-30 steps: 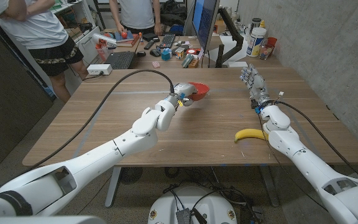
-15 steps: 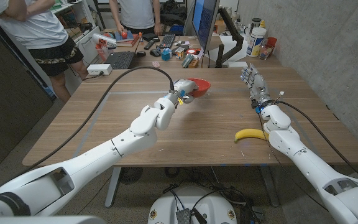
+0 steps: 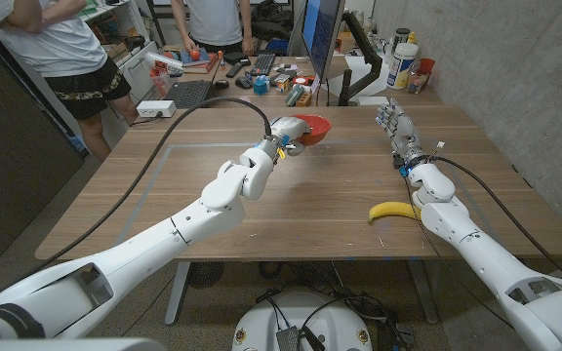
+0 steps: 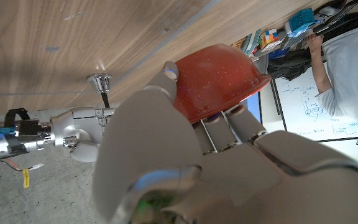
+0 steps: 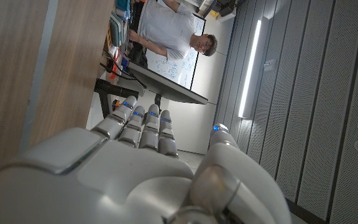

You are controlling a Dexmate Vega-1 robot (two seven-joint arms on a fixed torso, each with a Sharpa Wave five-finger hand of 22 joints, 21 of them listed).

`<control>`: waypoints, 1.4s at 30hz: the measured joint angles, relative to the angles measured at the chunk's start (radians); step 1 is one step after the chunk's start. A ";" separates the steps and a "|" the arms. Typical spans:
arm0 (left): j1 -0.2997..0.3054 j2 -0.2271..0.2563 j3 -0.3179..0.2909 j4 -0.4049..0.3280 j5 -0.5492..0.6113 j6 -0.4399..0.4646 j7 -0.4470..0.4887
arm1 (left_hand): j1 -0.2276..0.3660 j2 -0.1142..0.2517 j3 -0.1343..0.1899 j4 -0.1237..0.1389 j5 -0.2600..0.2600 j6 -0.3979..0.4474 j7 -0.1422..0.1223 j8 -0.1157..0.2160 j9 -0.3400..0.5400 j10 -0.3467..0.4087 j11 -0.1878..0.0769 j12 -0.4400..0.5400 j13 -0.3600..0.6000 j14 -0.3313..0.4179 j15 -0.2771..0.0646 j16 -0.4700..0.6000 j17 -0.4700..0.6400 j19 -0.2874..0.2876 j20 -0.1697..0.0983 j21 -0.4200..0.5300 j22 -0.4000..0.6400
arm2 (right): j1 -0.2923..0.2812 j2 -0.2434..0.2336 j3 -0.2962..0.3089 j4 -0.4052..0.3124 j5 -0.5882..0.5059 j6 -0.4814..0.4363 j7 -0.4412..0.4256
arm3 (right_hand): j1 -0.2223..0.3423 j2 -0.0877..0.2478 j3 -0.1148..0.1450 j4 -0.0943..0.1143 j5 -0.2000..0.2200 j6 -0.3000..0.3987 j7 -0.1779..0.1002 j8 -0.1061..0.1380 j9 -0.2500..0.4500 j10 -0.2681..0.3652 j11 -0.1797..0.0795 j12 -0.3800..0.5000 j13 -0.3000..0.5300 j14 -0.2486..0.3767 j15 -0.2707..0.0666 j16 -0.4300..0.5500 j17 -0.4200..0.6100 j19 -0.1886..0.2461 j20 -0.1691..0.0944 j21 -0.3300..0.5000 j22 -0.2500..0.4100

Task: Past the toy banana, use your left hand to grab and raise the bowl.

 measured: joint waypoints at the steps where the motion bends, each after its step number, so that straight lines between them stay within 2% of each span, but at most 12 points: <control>1: 0.000 0.001 -0.002 -0.003 0.001 0.000 -0.001 | 0.000 0.000 0.000 0.000 0.000 0.000 0.000 0.000 0.000 0.000 0.000 0.000 0.000 0.000 0.000 0.000 0.000 0.000 0.000 0.000 0.000 | 0.000 0.000 0.000 0.000 0.000 0.000 0.000 | 0.000 0.000 0.000 0.000 0.000 0.000 0.000 0.000 0.000 0.000 0.000 0.000 0.000 0.000 0.000 0.000 0.000 0.000 0.000 0.000 0.000; 42: 0.008 -0.007 -0.046 -0.068 0.065 0.007 -0.010 | -0.017 0.002 -0.008 0.008 -0.003 0.006 -0.006 0.002 0.000 0.006 -0.006 -0.013 0.018 0.008 -0.002 -0.012 0.005 0.000 0.000 0.000 0.000 | -0.005 -0.005 0.002 0.001 0.000 -0.003 0.001 | 0.000 0.000 -0.004 -0.004 0.000 0.000 0.000 0.000 0.000 0.000 0.000 0.000 0.000 0.004 -0.004 0.000 0.000 0.005 0.005 0.000 0.000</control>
